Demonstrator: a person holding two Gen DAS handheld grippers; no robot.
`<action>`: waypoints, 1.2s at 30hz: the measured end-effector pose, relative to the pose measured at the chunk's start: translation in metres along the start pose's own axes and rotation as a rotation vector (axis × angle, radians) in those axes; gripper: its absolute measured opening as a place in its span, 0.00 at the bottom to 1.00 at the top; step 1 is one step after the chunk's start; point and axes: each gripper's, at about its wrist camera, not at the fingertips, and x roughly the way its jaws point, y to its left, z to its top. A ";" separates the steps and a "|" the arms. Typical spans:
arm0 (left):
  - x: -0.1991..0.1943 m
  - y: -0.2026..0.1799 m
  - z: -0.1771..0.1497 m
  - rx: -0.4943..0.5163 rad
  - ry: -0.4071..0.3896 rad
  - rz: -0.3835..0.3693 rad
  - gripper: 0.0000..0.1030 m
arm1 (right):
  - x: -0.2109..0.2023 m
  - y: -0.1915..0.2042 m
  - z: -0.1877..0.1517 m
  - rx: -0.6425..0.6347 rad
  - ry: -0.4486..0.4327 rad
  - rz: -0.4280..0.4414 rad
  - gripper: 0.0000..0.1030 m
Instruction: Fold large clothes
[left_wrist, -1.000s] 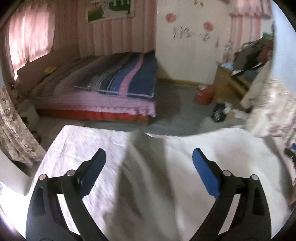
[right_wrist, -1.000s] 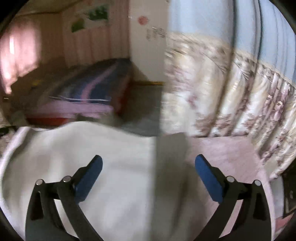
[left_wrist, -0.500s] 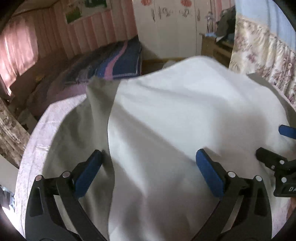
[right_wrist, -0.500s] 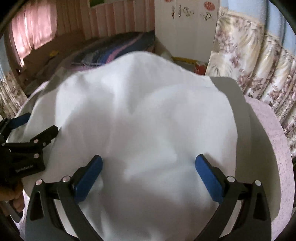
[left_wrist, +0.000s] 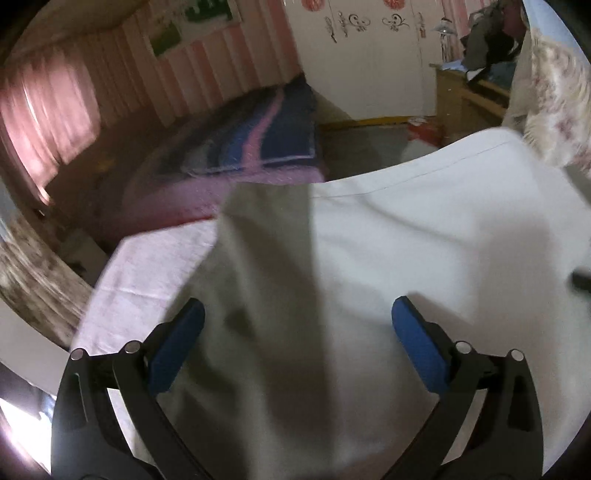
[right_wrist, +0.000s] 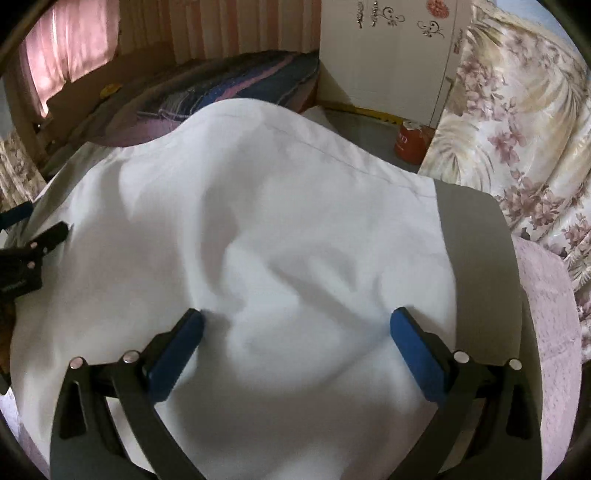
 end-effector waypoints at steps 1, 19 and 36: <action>0.004 0.003 -0.002 0.001 0.001 0.011 0.97 | 0.000 -0.005 0.000 0.015 -0.009 -0.020 0.98; -0.030 0.061 -0.030 -0.139 -0.060 -0.125 0.97 | -0.063 -0.128 -0.069 0.246 -0.100 -0.028 0.98; -0.100 -0.051 -0.031 -0.163 -0.078 -0.345 0.97 | -0.062 -0.092 -0.106 0.180 -0.102 -0.089 0.98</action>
